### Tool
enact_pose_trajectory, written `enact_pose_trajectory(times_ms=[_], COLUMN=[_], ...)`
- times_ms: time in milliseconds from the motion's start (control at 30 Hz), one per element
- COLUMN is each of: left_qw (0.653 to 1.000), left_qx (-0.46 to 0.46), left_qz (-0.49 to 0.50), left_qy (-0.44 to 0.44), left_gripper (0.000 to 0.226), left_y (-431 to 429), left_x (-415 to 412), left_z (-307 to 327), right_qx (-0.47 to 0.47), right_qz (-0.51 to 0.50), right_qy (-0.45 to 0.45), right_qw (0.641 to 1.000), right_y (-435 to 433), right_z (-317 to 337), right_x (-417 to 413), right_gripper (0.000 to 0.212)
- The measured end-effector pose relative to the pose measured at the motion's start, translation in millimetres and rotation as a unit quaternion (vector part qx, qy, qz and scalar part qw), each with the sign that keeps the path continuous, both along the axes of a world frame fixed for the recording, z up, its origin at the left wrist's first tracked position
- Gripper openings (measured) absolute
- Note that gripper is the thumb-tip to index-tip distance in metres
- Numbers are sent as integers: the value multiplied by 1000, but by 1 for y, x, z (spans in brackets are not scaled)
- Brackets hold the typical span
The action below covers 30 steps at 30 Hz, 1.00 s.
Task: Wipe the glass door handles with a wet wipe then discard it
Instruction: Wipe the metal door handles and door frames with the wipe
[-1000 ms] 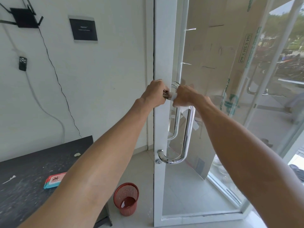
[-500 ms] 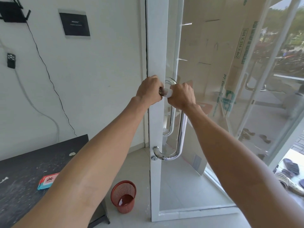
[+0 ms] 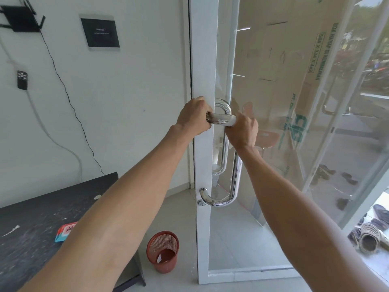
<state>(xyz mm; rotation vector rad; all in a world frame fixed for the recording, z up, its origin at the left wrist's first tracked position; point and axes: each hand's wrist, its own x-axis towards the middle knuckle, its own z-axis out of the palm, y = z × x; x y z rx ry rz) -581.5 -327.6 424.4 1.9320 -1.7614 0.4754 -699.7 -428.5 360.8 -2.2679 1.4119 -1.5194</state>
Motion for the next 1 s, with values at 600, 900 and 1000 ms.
enact_pose_trajectory(times_ms=[600, 900, 1000], left_qw=[999, 999, 999], left_qx=[-29, -25, -23], left_qz=[23, 38, 41], left_qy=[-1, 2, 5], left_gripper=[19, 21, 23], left_y=[-13, -17, -19], left_x=[2, 1, 1], left_z=[-14, -14, -13], right_qx=[88, 258, 255], right_qz=[-70, 114, 60], right_qy=[-108, -252, -252], right_qw=[988, 926, 932], right_y=[9, 3, 7], right_z=[-8, -21, -23], right_x=[8, -4, -3], right_gripper=[11, 16, 15])
